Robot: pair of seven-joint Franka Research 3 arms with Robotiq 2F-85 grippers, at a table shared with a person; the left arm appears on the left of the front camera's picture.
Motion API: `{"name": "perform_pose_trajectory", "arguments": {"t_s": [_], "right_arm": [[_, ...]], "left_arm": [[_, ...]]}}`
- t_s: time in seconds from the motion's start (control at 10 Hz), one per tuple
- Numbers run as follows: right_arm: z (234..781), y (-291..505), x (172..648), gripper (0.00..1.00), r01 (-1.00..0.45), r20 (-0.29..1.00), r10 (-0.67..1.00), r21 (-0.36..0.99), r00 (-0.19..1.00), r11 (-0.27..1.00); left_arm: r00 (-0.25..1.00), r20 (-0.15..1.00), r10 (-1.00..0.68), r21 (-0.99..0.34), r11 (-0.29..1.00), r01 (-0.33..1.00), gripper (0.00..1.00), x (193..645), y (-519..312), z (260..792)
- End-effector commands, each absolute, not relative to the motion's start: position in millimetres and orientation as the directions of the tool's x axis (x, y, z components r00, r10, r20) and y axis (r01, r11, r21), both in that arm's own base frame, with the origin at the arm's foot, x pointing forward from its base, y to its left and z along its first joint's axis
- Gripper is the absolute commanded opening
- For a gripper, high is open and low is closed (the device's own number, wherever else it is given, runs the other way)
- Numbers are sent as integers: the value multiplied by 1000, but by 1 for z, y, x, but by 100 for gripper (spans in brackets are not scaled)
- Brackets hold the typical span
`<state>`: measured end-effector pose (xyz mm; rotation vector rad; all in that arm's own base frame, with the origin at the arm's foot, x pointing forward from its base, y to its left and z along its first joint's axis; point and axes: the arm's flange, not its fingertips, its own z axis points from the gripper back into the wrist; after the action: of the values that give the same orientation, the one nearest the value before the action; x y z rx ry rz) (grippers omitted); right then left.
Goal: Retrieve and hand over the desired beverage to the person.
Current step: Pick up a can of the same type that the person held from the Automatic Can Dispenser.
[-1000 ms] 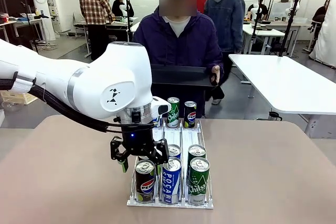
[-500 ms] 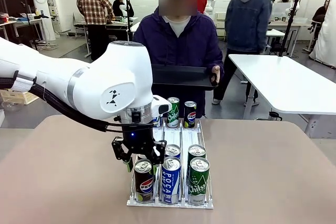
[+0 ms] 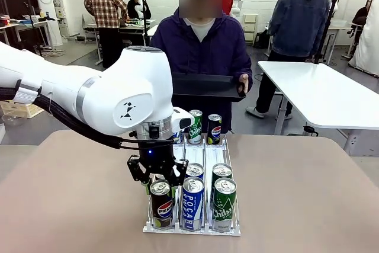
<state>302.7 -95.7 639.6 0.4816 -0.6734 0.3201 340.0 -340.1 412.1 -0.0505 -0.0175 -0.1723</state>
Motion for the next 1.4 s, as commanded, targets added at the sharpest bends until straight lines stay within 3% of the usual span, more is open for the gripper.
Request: {"name": "perform_pose_trajectory", "arguments": {"t_s": [0.0, 0.3, 0.5, 0.9, 1.3], "right_arm": [[639, -96, 302, 100, -447, 665, 135, 325, 735, 834], [639, -96, 302, 100, -447, 665, 135, 325, 735, 834], [639, -96, 302, 100, -447, 665, 135, 325, 735, 834], [639, -96, 302, 100, -447, 665, 135, 325, 735, 834], [639, -96, 302, 100, -447, 665, 135, 325, 735, 834]], "left_arm": [[986, 12, -164, -19, 986, 164, 0, 339, -339, 404], [986, 71, -150, 10, 989, 149, 0, 329, -343, 449], [978, 151, -142, 71, 989, 133, 0, 318, -349, 513], [958, 211, -194, 65, 981, 185, 0, 308, -371, 631], [949, 195, -249, 99, 967, 234, 0, 349, -386, 665]]}}
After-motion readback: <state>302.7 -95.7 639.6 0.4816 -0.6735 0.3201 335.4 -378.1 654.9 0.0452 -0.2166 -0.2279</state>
